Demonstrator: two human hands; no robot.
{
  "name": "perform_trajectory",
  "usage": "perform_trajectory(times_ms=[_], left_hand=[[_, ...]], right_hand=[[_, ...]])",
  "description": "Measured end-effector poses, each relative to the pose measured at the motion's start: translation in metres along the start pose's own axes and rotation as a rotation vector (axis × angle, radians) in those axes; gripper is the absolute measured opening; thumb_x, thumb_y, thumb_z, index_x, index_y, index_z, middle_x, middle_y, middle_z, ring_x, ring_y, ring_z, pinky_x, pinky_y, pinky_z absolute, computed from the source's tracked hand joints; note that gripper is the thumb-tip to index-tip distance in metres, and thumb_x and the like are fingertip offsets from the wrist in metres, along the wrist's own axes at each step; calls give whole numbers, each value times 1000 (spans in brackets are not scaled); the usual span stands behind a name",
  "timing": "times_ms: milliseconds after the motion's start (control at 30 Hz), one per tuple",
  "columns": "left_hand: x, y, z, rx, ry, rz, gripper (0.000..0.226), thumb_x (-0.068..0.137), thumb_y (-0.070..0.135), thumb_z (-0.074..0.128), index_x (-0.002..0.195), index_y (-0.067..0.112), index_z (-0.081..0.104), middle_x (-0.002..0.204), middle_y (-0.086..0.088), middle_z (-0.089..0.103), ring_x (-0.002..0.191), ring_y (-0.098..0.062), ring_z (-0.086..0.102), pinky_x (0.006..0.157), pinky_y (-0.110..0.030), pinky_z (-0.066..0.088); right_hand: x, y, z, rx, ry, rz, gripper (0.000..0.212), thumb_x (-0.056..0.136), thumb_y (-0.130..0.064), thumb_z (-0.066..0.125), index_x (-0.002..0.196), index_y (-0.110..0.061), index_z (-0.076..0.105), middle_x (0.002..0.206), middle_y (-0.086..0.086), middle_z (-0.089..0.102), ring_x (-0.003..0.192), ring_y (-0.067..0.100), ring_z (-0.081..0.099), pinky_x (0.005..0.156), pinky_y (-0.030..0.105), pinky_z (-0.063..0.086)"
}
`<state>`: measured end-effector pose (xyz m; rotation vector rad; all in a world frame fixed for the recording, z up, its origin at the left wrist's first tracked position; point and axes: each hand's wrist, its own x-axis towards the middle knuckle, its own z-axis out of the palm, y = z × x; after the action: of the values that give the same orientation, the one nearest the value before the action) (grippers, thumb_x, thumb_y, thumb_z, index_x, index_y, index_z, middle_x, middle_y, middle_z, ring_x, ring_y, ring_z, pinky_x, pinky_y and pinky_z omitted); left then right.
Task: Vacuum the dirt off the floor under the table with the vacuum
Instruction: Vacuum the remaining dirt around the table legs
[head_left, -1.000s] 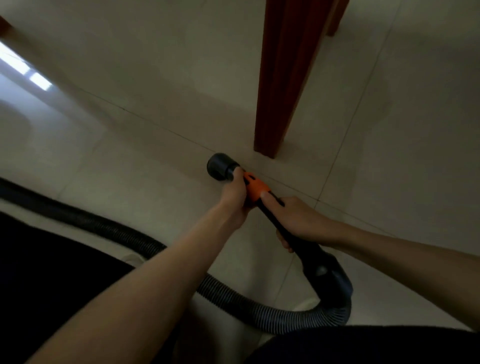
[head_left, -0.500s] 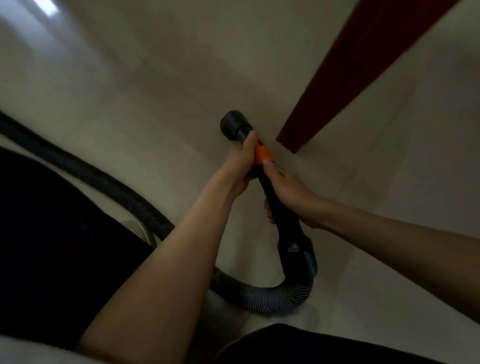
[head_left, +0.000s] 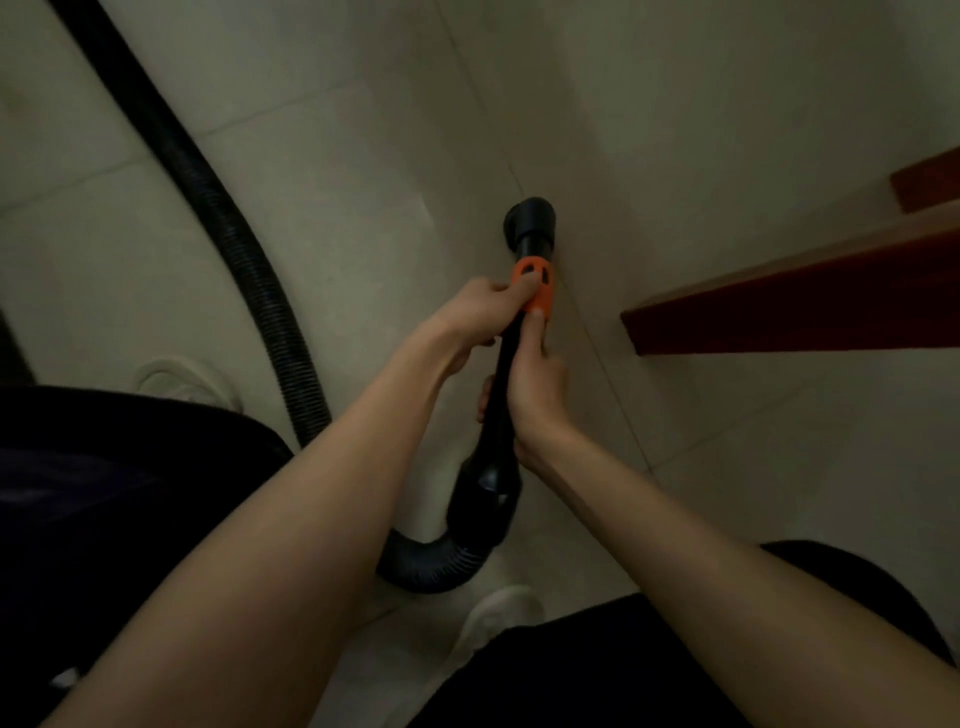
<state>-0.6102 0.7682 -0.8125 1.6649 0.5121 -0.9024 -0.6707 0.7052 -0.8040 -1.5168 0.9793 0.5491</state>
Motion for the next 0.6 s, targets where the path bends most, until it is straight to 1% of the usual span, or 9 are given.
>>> perform_trajectory(times_ms=[67, 133, 200, 267, 333, 400, 467, 533, 600], left_hand=[[-3, -9, -13, 27, -22, -31, 49, 96, 48, 40, 116, 8, 60, 109, -9, 63, 97, -20, 57, 74, -28, 40], [-12, -18, -23, 45, -40, -55, 49, 96, 47, 40, 118, 8, 60, 104, -8, 62, 88, -17, 55, 66, -22, 40], [-21, -27, -28, 67, -45, -89, 48, 97, 46, 39, 117, 7, 60, 99, -6, 60, 79, -13, 53, 57, -18, 37], [-32, -32, -25, 60, -39, -101, 46, 98, 41, 40, 115, 4, 61, 96, -8, 58, 79, -14, 52, 51, -14, 38], [-44, -33, -20, 41, -28, -103, 44, 99, 37, 41, 111, 0, 63, 95, -14, 62, 82, -17, 55, 54, -16, 41], [-53, -34, -15, 31, -38, -107, 42, 98, 36, 43, 111, 2, 65, 106, -20, 66, 95, -25, 62, 71, -22, 45], [-60, -31, -14, 60, -79, -115, 36, 98, 32, 46, 116, 8, 65, 111, -16, 67, 105, -26, 62, 84, -29, 46], [-67, -31, -15, 141, -100, -107, 31, 97, 29, 47, 115, 14, 67, 110, -12, 68, 105, -25, 62, 87, -30, 47], [-78, -33, -18, 163, -31, -97, 30, 96, 28, 47, 111, 14, 68, 107, -13, 69, 103, -26, 63, 84, -29, 47]], right_hand=[[-6, 10, 13, -2, -7, 15, 61, 96, -58, 33, 73, -8, 60, 41, 6, 49, 36, 22, 49, 43, 30, 43], [-13, 23, 22, -3, -11, 37, 63, 93, -62, 33, 68, -10, 59, 42, 6, 50, 39, 24, 51, 47, 34, 45], [-21, 38, 29, -26, 1, 52, 68, 82, -74, 34, 68, -13, 61, 47, 5, 54, 47, 27, 56, 57, 43, 51], [-32, 47, 32, -39, 29, 83, 68, 78, -76, 34, 69, -15, 62, 50, 5, 57, 51, 28, 58, 64, 50, 53], [-42, 46, 32, -20, 80, 132, 64, 91, -65, 35, 65, -11, 59, 44, 5, 54, 44, 26, 54, 58, 45, 51], [-52, 38, 29, 18, 129, 165, 62, 96, -56, 35, 63, -8, 58, 39, 5, 51, 37, 23, 51, 49, 35, 47], [-56, 34, 21, 94, 165, 183, 62, 96, -55, 36, 65, -6, 57, 37, 6, 49, 32, 19, 48, 41, 26, 41], [-58, 29, 14, 173, 171, 210, 59, 96, -55, 35, 70, -5, 54, 36, 4, 47, 30, 17, 46, 36, 21, 37], [-56, 25, 8, 130, 139, 202, 57, 97, -55, 33, 76, -5, 53, 37, 3, 47, 29, 16, 46, 34, 19, 37]])
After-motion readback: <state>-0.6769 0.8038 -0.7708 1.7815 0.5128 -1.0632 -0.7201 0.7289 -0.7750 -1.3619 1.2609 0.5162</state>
